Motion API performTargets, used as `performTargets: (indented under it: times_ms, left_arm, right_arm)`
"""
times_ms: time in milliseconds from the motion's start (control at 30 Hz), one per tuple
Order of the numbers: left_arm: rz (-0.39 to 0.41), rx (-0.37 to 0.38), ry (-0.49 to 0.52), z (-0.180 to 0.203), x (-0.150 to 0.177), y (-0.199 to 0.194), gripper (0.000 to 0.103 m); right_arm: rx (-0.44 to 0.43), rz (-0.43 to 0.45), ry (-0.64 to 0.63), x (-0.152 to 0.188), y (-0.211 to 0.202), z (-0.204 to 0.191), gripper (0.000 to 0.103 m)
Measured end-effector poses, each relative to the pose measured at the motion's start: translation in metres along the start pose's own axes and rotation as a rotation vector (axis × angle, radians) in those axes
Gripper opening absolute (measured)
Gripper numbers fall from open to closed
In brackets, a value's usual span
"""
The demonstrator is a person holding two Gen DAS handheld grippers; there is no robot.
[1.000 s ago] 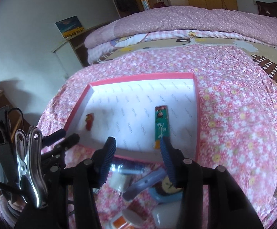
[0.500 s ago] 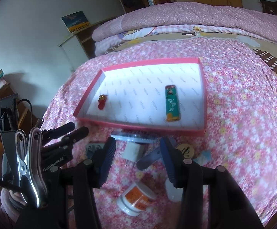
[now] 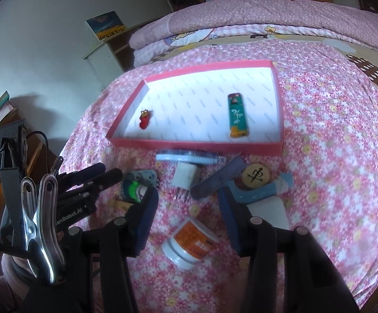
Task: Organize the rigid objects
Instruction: 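Lift both grippers out of the box and move back over the remaining objects, then grasp the tan wooden bar with the left gripper while the right gripper grasps the orange-labelled white jar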
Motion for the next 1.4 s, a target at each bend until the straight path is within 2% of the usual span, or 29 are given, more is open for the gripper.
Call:
performTargets:
  times_ms: [667, 867, 1000, 1233, 1400]
  left_arm:
    - [-0.066, 0.054, -0.043, -0.005, 0.028, 0.004, 0.047]
    - [-0.07, 0.091, -0.054, 0.001, 0.033, 0.0, 0.047]
    - [-0.066, 0.085, -0.039, 0.004, 0.036, -0.002, 0.047]
    - [-0.076, 0.091, -0.05, 0.001, 0.042, 0.0, 0.047]
    - [-0.077, 0.103, -0.049, 0.005, 0.048, 0.002, 0.049]
  right_arm:
    - [-0.029, -0.024, -0.001, 0.039, -0.009, 0.003, 0.049]
    - [-0.042, -0.018, -0.027, 0.045, -0.015, -0.006, 0.049]
    - [-0.033, -0.028, -0.047, 0.049, -0.011, -0.012, 0.049]
    - [0.002, -0.076, 0.004, 0.055, 0.01, -0.01, 0.052]
    - [0.018, -0.077, 0.07, 0.055, 0.022, -0.004, 0.056]
Point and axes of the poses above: each gripper's, at about its wrist camera, not at the fingertips, and y roughly the way its jaws point, z to its right, x to its underside, the point moved 9 cm from there along y, roughly the way its jaws point
